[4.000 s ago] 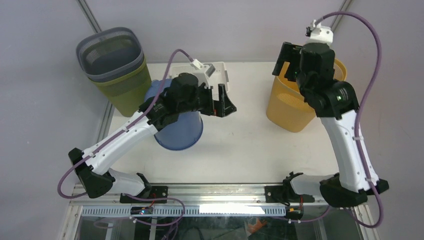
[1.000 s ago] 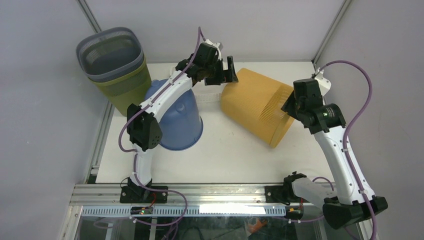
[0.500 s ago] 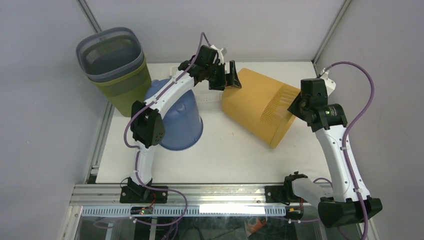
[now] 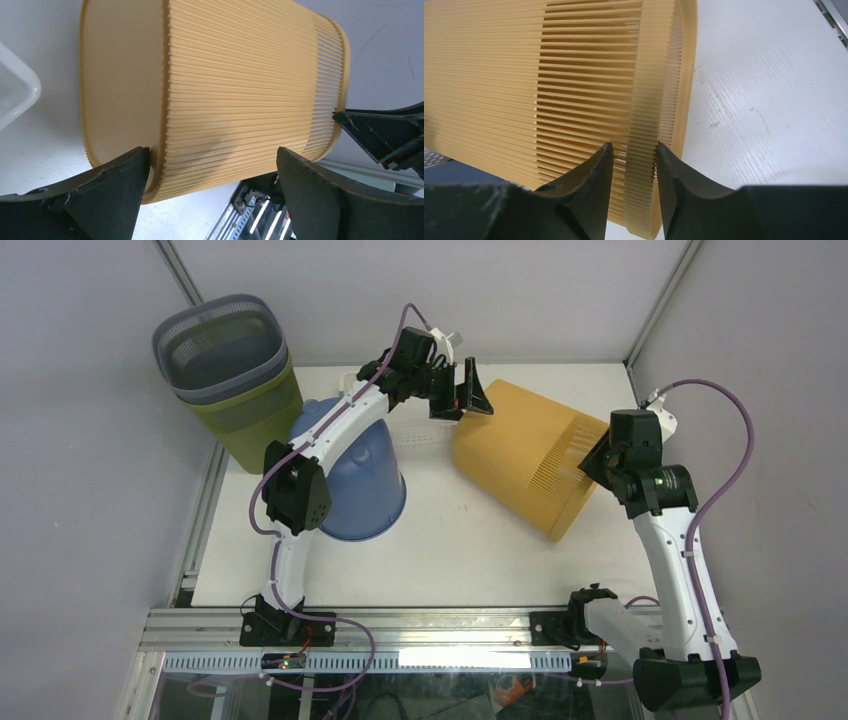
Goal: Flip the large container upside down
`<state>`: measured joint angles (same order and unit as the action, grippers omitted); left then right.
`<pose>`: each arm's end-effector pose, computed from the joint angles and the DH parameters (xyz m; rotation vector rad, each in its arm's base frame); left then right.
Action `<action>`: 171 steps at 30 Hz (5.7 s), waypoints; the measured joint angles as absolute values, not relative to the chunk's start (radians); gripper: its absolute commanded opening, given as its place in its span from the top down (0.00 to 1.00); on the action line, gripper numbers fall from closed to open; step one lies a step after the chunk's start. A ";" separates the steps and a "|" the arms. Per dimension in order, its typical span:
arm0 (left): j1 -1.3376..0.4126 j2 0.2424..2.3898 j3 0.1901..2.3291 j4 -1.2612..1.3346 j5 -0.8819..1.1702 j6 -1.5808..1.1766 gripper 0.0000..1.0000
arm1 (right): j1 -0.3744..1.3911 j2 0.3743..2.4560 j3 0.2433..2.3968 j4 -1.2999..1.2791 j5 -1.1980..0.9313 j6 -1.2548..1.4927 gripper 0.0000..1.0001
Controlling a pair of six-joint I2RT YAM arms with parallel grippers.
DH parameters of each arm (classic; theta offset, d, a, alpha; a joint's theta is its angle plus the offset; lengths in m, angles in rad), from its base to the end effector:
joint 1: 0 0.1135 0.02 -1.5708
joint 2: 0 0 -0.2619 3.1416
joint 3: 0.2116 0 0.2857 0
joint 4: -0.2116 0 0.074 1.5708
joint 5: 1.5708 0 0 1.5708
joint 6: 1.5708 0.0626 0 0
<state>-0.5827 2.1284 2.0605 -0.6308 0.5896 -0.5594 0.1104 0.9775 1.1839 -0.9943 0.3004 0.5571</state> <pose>0.4299 -0.3250 0.2956 0.3717 2.4234 -1.2316 0.2297 0.0068 0.3518 0.6524 2.2209 -0.0180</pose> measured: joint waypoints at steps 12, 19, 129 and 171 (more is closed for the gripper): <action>-0.609 2.185 2.164 -0.597 0.629 -0.605 0.01 | 0.060 0.894 1.105 -0.971 0.300 0.565 0.63; -0.608 2.207 2.209 -0.546 0.659 -0.673 0.01 | 0.043 0.849 1.069 -0.952 0.305 0.600 0.63; -0.744 1.362 1.617 -0.860 -0.130 -0.454 0.01 | 0.152 1.546 1.363 -0.574 0.264 0.388 0.30; -0.738 1.288 1.687 -0.985 -0.131 -0.432 0.01 | 0.140 1.729 1.566 -0.607 0.266 0.337 0.29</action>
